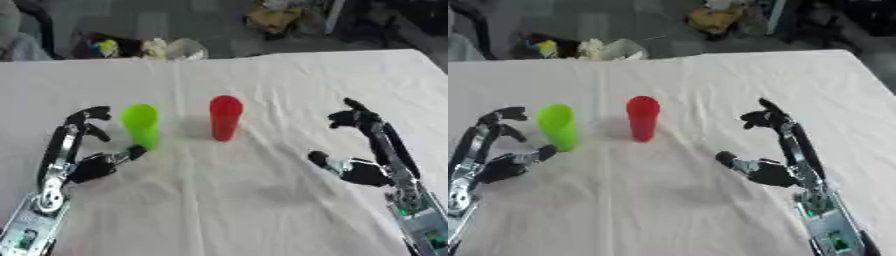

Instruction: Pour the contents of one cup into another cup.

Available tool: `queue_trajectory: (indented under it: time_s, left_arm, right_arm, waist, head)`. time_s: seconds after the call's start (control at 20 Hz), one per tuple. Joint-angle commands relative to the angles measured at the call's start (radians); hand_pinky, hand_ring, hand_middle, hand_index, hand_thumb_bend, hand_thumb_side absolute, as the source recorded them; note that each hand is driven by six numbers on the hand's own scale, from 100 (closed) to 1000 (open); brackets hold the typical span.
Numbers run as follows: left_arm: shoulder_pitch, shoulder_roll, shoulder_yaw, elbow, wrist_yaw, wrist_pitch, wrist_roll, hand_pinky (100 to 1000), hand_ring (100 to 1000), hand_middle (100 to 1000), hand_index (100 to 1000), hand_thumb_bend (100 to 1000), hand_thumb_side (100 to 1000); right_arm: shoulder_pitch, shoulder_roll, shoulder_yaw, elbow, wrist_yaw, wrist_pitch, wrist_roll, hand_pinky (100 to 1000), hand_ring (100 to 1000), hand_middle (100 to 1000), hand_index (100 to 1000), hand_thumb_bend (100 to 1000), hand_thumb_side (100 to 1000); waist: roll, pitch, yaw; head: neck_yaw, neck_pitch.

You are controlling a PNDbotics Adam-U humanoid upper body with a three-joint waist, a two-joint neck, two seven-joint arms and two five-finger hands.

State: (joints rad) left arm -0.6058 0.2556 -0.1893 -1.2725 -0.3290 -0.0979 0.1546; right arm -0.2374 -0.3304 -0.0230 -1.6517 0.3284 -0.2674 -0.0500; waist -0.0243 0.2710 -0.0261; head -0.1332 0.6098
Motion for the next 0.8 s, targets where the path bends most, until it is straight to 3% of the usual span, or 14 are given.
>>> queue_trajectory:
  time_s: [0.05,0.8]
  left_arm:
    - [-0.029,0.015,-0.005,0.012,-0.009,-0.007,0.003,708,496,675,816,860,449]
    - [-0.091,0.012,-0.022,0.106,-0.021,-0.031,0.005,707,496,676,817,852,456]
  right_arm:
    - [-0.01,-0.017,0.0,-0.021,-0.008,-0.002,0.004,779,1000,549,713,735,468]
    - [-0.014,-0.012,0.006,-0.023,-0.009,-0.007,0.012,779,1000,548,712,737,465]
  waist:
    - [0.0,-0.015,-0.004]
    - [-0.006,-0.002,-0.032]
  head:
    - [0.004,-0.012]
    - [0.009,-0.017]
